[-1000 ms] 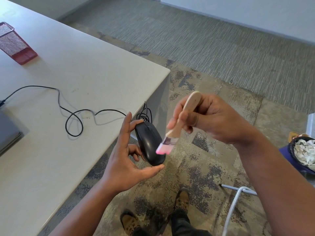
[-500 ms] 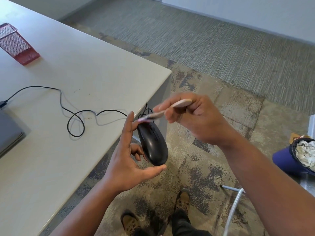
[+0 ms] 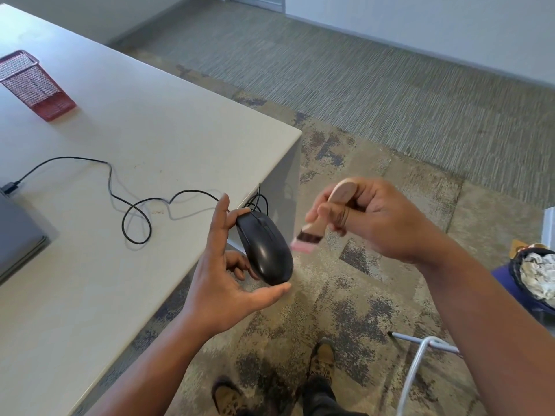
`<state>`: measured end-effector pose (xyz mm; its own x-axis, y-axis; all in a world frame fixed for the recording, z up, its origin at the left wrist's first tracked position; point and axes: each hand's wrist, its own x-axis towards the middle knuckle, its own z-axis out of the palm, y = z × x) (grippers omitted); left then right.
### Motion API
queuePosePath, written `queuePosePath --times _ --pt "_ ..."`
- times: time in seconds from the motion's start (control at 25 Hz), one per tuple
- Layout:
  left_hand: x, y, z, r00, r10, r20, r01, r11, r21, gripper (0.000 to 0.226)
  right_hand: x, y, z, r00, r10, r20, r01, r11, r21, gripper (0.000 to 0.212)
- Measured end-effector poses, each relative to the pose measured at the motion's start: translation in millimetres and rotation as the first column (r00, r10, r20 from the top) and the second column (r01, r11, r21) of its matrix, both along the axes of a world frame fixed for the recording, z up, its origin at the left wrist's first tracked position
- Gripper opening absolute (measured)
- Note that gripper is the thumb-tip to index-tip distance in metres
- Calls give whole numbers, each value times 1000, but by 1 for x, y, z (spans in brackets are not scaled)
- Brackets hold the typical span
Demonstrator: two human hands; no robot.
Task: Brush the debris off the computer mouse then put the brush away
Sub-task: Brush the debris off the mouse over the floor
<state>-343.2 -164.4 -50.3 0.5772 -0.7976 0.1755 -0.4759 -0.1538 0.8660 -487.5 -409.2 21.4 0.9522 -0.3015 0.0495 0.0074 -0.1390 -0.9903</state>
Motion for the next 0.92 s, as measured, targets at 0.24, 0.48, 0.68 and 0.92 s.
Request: queuePosePath --times 0.24,0.48,0.68,0.92 --pt "-4 -1 -1 998 -51 -34 49 998 -43 149 21 12 -7 971 -111 211 75 982 171 18" --pt "-2 4 1 998 -46 -53 41 995 -91 146 12 10 -8 988 -89 125 77 992 95 15" --pt "0 6 1 999 34 -35 -38 991 -127 144 1 12 2 997 -9 73 -2 989 149 9" --pt "-4 2 0 994 105 16 -102 987 -127 143 4 28 10 993 9 118 -41 960 276 13"
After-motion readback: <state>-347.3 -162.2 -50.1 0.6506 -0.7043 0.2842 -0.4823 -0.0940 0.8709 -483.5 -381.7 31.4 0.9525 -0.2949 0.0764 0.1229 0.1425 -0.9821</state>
